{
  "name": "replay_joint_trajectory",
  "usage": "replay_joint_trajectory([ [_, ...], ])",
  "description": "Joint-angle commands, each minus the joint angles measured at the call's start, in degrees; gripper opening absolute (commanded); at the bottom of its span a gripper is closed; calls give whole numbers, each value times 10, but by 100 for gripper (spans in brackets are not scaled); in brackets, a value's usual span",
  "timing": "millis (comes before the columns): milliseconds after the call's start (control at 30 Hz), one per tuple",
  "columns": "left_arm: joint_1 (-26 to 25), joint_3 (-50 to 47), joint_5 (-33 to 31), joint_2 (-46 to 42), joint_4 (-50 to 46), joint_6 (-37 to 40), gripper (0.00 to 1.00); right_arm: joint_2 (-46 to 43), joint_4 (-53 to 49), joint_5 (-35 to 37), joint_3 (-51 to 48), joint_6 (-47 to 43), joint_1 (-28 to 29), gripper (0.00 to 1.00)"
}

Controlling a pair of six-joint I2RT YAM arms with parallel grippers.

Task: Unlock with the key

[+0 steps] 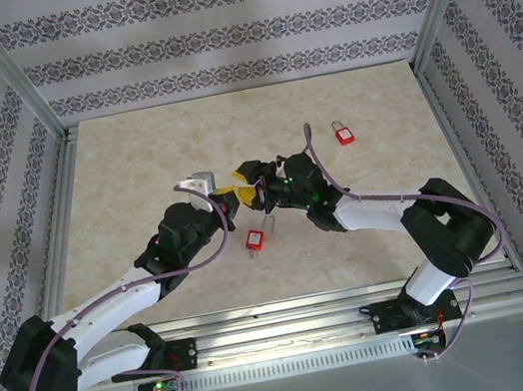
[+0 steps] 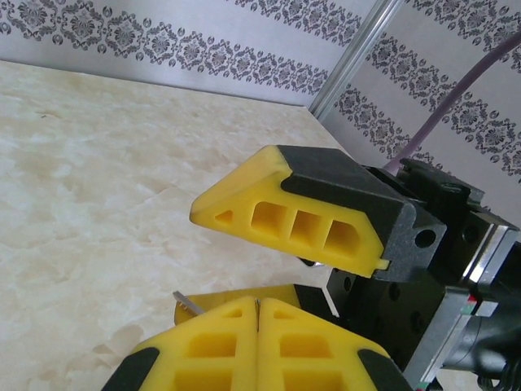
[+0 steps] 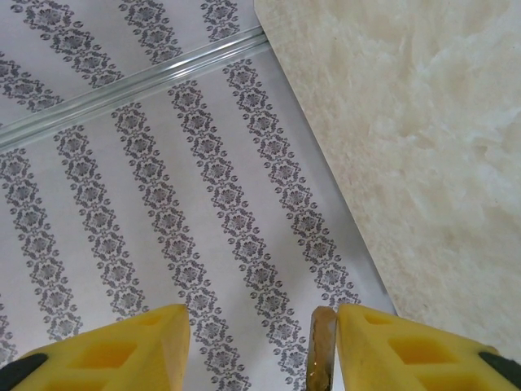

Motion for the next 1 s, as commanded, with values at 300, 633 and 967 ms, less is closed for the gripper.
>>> replay_joint_trajectory([
  [300,-10,-23,-9,-28,31,-11,0,-6,11,5,-3,-20,-4,31],
  [633,-8,-18,-25,-42,1,-2,0,-7,17,-7,-13,-26,-4,46],
  [967,5,1,16,-10,51,42,0,-42,28,-13,-54,-17,6,87],
])
